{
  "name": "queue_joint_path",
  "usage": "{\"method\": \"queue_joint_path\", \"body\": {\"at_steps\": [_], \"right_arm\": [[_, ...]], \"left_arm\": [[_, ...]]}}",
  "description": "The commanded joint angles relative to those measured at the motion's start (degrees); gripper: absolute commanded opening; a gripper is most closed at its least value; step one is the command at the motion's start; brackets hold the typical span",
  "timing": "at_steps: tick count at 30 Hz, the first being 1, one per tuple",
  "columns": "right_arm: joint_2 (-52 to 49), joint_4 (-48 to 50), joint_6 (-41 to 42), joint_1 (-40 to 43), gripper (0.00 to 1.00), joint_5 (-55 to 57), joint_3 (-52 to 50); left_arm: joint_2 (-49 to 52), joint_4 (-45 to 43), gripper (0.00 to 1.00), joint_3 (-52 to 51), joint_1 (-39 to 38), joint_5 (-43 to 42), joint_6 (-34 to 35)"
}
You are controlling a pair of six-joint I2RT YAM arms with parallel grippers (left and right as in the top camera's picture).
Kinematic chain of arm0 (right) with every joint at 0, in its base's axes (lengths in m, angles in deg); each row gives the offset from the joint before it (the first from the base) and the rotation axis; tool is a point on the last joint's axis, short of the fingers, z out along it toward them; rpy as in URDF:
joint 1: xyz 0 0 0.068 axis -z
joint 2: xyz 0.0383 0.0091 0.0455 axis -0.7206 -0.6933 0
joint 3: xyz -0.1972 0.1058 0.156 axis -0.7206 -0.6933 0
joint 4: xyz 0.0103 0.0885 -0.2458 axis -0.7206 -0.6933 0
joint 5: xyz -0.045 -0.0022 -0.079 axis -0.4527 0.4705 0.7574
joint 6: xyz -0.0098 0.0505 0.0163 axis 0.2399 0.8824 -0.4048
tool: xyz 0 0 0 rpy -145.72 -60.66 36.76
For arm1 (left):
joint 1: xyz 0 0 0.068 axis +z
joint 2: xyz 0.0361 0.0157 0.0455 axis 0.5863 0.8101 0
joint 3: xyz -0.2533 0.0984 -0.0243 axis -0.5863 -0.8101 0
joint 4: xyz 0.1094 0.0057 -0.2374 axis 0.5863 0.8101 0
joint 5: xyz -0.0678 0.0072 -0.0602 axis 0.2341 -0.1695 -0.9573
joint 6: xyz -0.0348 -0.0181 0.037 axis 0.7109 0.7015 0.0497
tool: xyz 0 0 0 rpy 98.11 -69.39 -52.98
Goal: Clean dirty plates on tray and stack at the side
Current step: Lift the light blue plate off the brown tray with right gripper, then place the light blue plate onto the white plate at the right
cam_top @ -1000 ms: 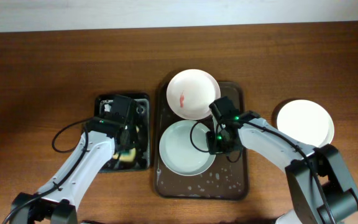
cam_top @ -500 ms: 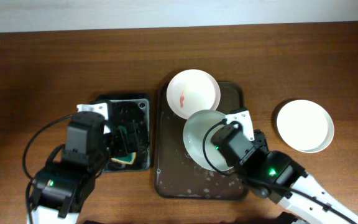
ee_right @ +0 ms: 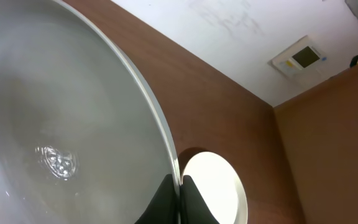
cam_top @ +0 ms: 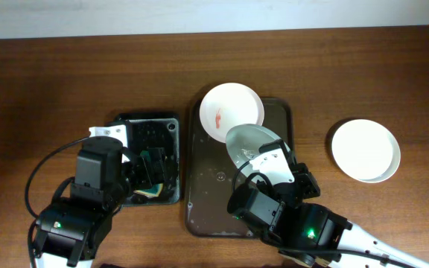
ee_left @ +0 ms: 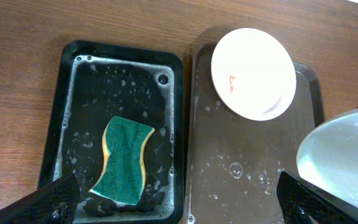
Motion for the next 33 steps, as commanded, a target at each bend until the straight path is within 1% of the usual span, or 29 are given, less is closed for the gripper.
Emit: {"method": "queue_joint_path", "body": {"at_steps": [1, 12, 13, 14, 15, 16, 17, 18, 19, 20, 21, 23, 24, 25, 26, 27, 30, 31, 32, 33], "right_arm": [[0.02, 0.0, 0.48, -0.31, 0.04, 2.45, 0.11], [0.02, 0.44, 0.42, -0.31, 0.04, 2.23, 0.11], [0.02, -0.5, -0.44, -0.24, 0.04, 4.02, 0.11], [0.04, 0.76, 1.29, -0.2, 0.04, 5.09, 0.11], [-0.07, 3.15, -1.7, -0.59, 0.04, 0.04, 0.11], [-0.55, 1.88, -3.87, -0.55, 0.04, 4.26, 0.09], [-0.61, 1.95, -0.22, -0.24, 0.04, 6.8, 0.11], [-0.63, 4.44, -1.73, -0.37, 0.04, 2.12, 0.09], [-0.63, 3.74, -3.91, -0.17, 0.04, 1.97, 0.09], [-0.61, 3.26, -1.77, 0.28, 0.04, 2.75, 0.09], [-0.61, 3.41, -0.92, 0.46, 0.04, -0.2, 0.09], [-0.61, 2.78, 9.94, 2.56, 0.04, -12.72, 0.09], [-0.61, 2.6, 14.03, 4.68, 0.04, -20.44, 0.09], [-0.61, 2.64, 19.23, 9.53, 0.04, -32.09, 0.09], [-0.55, 3.3, 21.09, 18.14, 0.04, -40.59, 0.09], [-0.55, 3.52, 20.98, 24.39, 0.04, -45.55, 0.09], [-0.57, 4.39, 11.87, 50.03, 0.04, -65.11, 0.09], [-0.63, 4.44, 10.29, 57.07, 0.04, -69.37, 0.09], [-0.92, 4.59, 8.74, 67.93, 0.04, -73.72, 0.09], [-1.68, 4.9, 8.79, 77.4, 0.04, -73.94, 0.09]], "left_arm": [[-0.2, 0.07, 1.0, 0.81, 0.17, 0.61, -0.52], [-0.2, 0.76, 1.0, 0.81, 0.17, 0.63, -0.5], [-0.2, 0.76, 1.0, 0.81, 0.17, 0.63, -0.5], [-0.2, 0.74, 1.0, 0.81, 0.17, 0.61, -0.52], [-0.2, 0.74, 1.0, 0.81, 0.17, 0.61, -0.5], [-0.2, 0.74, 1.0, 0.81, 0.17, 0.63, -0.5], [-0.17, 0.76, 1.0, 0.81, 0.17, 0.63, -0.5], [-0.2, 0.76, 1.0, 0.81, 0.17, 0.63, -0.5], [-0.2, 0.76, 1.0, 0.81, 0.17, 0.61, -0.52], [-0.2, 0.76, 1.0, 0.81, 0.17, 0.63, -0.5], [-0.2, 0.76, 1.0, 0.81, 0.17, 0.63, -0.5], [-0.2, 0.76, 1.0, 0.81, 0.17, 0.63, -0.5], [-0.17, 0.74, 1.0, 0.81, 0.17, 0.61, -0.52], [-0.2, 0.74, 1.0, 0.81, 0.17, 0.63, -0.5], [-0.2, 0.76, 1.0, 0.81, 0.17, 0.63, -0.5], [-0.2, 0.76, 1.0, 0.81, 0.17, 0.61, -0.5], [-0.2, 0.76, 1.0, 0.81, 0.17, 0.63, -0.52], [-0.2, 0.76, 1.0, 0.81, 0.17, 0.63, -0.5], [-0.2, 0.76, 1.0, 0.81, 0.17, 0.63, -0.5], [-0.2, 0.76, 1.0, 0.81, 0.17, 0.61, -0.5]]}}
